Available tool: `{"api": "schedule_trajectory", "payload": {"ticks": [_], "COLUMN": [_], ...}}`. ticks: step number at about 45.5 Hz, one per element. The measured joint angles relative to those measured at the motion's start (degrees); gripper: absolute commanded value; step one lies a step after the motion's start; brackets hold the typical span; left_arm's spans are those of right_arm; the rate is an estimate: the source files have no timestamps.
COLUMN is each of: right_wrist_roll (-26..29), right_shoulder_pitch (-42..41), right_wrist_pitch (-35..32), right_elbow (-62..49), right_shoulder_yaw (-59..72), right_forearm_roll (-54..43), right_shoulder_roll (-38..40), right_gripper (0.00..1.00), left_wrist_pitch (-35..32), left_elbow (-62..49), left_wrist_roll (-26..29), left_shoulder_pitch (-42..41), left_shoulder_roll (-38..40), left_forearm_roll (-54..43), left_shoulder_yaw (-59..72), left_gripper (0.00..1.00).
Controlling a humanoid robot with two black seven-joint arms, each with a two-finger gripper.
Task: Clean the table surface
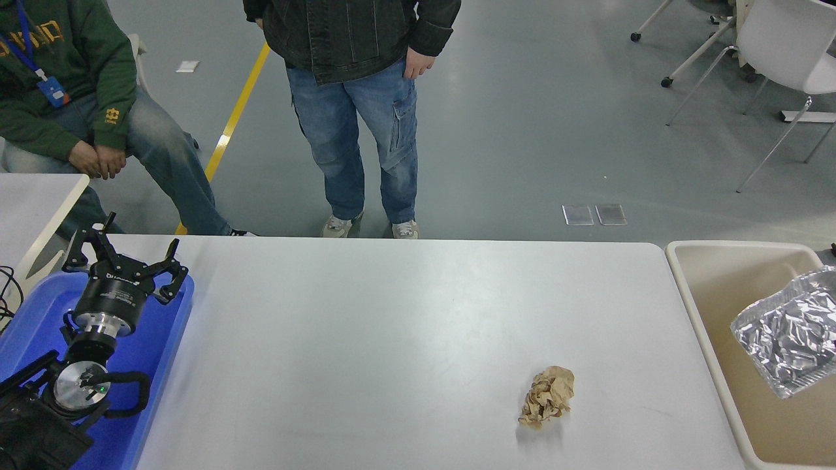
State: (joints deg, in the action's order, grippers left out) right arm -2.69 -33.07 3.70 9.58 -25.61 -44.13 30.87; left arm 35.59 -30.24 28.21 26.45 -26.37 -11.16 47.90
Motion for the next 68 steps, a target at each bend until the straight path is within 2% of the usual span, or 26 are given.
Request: {"api": "schedule_trajectory", "payload": {"ticks": [17,38,50,57,59,68], "right_wrist_roll": [-0.54,-0.63,-0.65,-0.65,-0.65,-0.65], "right_shoulder_pitch": [-2.26,-2.75,-2.78,-2.79,-2.79,-2.79], "right_wrist_pitch": [9.70,12.49,13.20,13.78,13.89,14.15], "right_elbow": [-5.32,-6.35,-6.52,-6.56,-6.56,-6.59], "right_shoulder_yaw": [1.21,2.38,7.72,10.88,11.62,14.19], "right_forearm_roll": [0.14,1.30,6.59,9.83,10.48,12.13], "right_shoulder_roll": [-5.65,-7.66,-7.86,-7.89,-7.89,-7.70], "right_gripper": [0.00,0.00,0.00,0.69,0.98,1.00], "left_wrist_pitch": [0.00,0.00,0.00,0.00,0.00,0.00], "left_elbow": [0.00,-0.02,-0.02,-0.01,-0.01,-0.01], "left_wrist_roll": [-0.01,0.00,0.00,0.00,0.00,0.00], "left_shoulder_pitch": [0.00,0.00,0.00,0.00,0.00,0.00], "left_shoulder_roll": [0.00,0.00,0.00,0.00,0.00,0.00], "left_forearm_roll": [0.00,0.00,0.00,0.00,0.00,0.00], "left_shoulder_yaw": [0.00,0.00,0.00,0.00,0.00,0.00], "left_gripper": [1.00,1.00,1.00,1.00,1.00,1.00]}}
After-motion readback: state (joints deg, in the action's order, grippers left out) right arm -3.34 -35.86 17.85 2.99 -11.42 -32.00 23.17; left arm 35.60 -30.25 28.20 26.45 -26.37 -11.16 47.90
